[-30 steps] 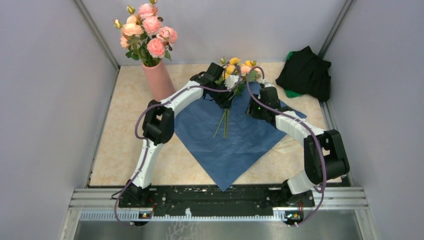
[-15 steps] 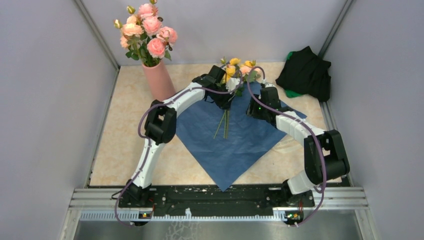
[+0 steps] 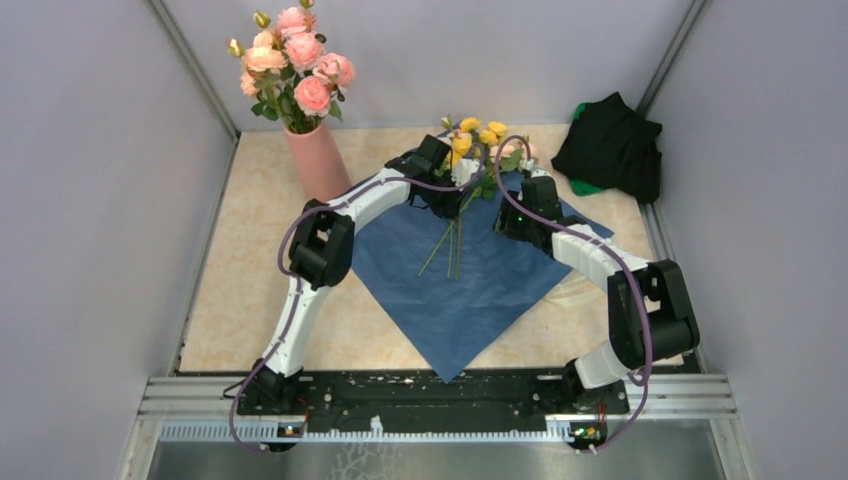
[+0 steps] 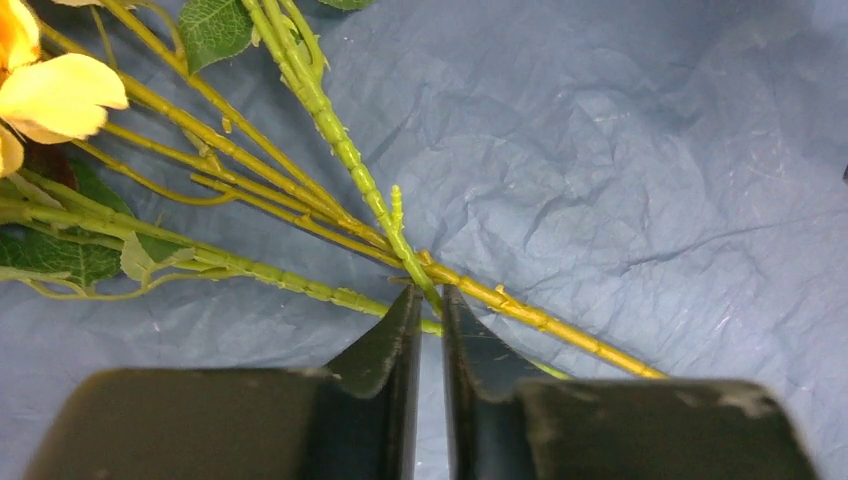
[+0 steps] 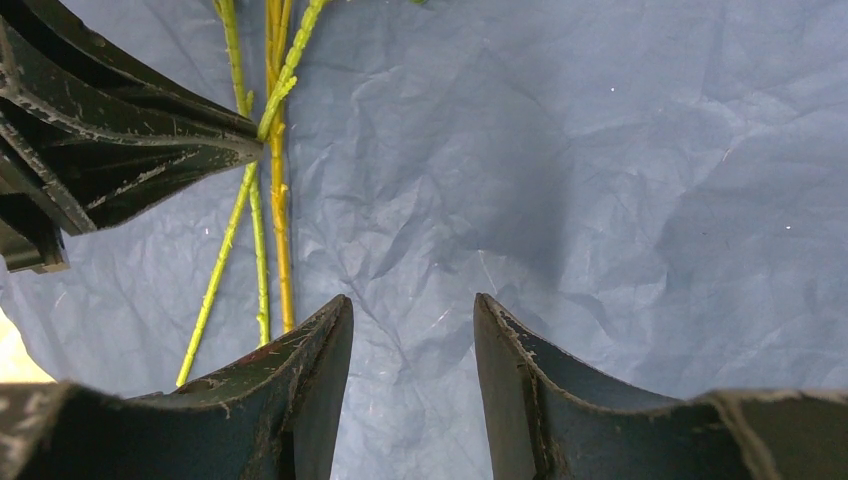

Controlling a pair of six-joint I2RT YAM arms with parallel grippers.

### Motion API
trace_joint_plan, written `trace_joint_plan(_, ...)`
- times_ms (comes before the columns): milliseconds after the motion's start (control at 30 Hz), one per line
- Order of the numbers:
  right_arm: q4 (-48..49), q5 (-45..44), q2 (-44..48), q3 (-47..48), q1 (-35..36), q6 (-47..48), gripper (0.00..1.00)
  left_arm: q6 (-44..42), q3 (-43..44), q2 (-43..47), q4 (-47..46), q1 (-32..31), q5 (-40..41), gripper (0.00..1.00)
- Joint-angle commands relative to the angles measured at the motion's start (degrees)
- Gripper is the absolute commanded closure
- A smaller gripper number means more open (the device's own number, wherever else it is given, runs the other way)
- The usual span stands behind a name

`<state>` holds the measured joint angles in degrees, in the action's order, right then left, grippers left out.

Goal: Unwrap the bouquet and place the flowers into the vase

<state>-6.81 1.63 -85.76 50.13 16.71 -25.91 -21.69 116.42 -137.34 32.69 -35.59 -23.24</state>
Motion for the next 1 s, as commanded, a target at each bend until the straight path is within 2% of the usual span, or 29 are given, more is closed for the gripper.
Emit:
trace_joint_plan(0,2.5,0.3,1.9,0.0,-0.1,0.8,0.52,0.2,0.2,0.7,0.5,-0.3,-1.7,0.72)
trace_joint_plan(67,2.6,0.3,1.9,-0.1,-0.1,0.8,0.52,0.3,0.3,0.5,0.8,-0.2,-1.8,0.63)
trace_joint_plan(200,2.8,0.3,1.6,-0.3,-0.2,0.8,0.52,0.3,0.2,0.6,1.2,-0.2,-1.8,0.60)
trace_joint_plan(233,2.9,0.4,1.7,-0.4,-0.2,0.8,0.52,0.2,0.2,0.7,1.2,-0.2,-1.8,0.61)
trace_joint_plan(300,2.9,0.3,1.7,-0.6,-0.2,0.8,0.52,0.0,0.0,0.9,1.2,-0.2,-1.7,0.71)
trace_joint_plan(400,2.9,0.3,1.9,-0.6,-0.2,0.8,0.52,0.0,-0.3,1.1,0.9,-0.2,-1.6,0.98)
trace_joint_plan(633,3.0,0.3,1.8,-0.8,-0.2,0.8,0.52,0.3,-3.0,3.4,-2.2,-0.2,-2.7,1.00)
trace_joint_plan(967,3.3,0.4,3.2,-0.9,-0.2,0.6,0.52,2.9,-11.1,15.8,-12.0,-0.2,-2.3,1.00)
